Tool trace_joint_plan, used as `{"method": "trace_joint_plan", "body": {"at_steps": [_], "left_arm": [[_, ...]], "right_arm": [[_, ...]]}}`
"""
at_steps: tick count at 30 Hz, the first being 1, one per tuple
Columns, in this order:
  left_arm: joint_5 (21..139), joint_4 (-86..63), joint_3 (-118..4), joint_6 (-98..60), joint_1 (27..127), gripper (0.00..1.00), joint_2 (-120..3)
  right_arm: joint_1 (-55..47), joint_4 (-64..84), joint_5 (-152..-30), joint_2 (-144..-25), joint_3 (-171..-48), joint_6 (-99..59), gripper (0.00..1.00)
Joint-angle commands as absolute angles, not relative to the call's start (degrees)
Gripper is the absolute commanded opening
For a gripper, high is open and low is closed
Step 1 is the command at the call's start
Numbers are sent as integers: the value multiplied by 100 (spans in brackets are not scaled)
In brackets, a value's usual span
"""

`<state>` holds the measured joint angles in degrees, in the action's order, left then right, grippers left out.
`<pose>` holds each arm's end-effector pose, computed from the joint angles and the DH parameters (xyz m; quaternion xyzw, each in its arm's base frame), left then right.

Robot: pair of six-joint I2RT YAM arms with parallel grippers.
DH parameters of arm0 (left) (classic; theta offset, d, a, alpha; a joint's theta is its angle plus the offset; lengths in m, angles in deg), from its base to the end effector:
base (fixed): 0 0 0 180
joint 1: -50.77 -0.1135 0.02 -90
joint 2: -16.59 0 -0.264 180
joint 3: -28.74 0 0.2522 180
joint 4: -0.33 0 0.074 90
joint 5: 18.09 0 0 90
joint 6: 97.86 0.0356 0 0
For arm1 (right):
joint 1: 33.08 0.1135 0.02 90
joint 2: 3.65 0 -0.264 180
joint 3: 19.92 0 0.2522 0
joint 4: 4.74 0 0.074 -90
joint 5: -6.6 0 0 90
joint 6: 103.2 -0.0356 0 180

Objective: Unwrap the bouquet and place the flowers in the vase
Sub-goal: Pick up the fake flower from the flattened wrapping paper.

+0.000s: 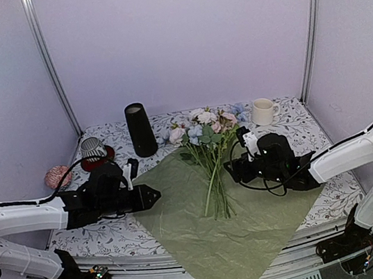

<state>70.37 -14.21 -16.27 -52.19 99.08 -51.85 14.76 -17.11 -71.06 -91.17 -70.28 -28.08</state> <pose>0.1609 -0.1792 0.1913 0.0253 0.8983 -0.3088 0.3116 0.2126 0.2234 0.1793 -0.1821 0.8195 0.2015 0.5046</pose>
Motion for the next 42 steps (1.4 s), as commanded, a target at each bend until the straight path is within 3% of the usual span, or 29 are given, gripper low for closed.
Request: {"method": "trace_joint_plan", "body": {"at_steps": [1, 13, 29, 42], "left_arm": [[7463, -164, -1656, -5070, 9910, 30, -5447], [6868, 722, -2547, -4969, 10681, 30, -6705], [6972, 705, -2711, -5040, 10715, 29, -6991], [6910, 501, -2818, -5040, 10715, 30, -7009]], "right_arm": [[1456, -1521, -6906, -9135, -7163, -3122, 73], [998, -1271, -8223, -9675, -7371, -3529, 48], [542, -1128, -10202, -10652, -7884, -3611, 46], [542, -1066, -10994, -11150, -8141, -3680, 33]]}}
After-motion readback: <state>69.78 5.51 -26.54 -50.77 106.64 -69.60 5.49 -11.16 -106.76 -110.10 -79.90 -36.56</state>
